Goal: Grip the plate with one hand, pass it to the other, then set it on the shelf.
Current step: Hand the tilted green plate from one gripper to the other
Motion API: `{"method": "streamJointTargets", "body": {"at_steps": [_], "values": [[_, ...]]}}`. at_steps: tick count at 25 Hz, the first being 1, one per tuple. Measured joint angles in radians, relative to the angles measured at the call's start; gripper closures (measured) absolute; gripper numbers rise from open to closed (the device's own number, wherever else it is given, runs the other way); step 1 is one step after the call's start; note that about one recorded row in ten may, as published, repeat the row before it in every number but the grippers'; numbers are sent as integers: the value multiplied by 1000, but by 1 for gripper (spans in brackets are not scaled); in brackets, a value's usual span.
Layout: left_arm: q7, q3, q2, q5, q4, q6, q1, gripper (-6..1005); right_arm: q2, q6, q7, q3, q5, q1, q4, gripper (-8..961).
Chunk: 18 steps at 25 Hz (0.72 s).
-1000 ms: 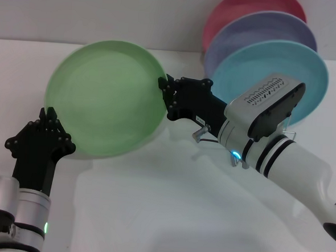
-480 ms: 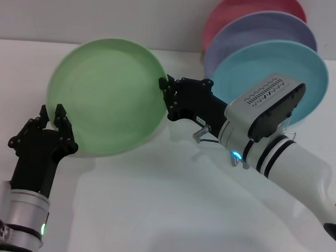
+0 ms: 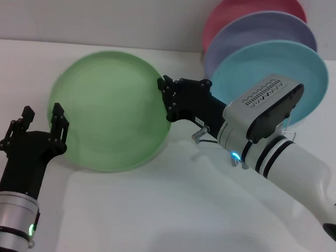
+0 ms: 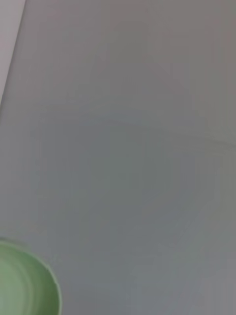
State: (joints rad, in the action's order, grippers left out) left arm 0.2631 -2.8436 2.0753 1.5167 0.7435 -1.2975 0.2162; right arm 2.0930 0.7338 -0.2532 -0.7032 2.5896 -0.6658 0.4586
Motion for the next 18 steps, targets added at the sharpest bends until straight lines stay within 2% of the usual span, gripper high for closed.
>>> {"method": "streamJointTargets", "body": {"at_steps": [6, 9, 14, 18], "values": [[-32, 4, -3, 1, -14, -24, -1, 439, -1, 0, 2, -4, 0, -1, -5, 930], [-97, 4, -6, -1, -21, -75, -11, 439, -1, 0, 9, -4, 0, -2, -9, 932], [-426, 34, -9, -78, -159, -173, -22, 439, -1, 35, 68, -6, -1, 0, -8, 931], [-702, 81, -10, -115, -319, -222, -2, 439, -1, 132, 117, -9, -1, 14, -9, 931]]}}
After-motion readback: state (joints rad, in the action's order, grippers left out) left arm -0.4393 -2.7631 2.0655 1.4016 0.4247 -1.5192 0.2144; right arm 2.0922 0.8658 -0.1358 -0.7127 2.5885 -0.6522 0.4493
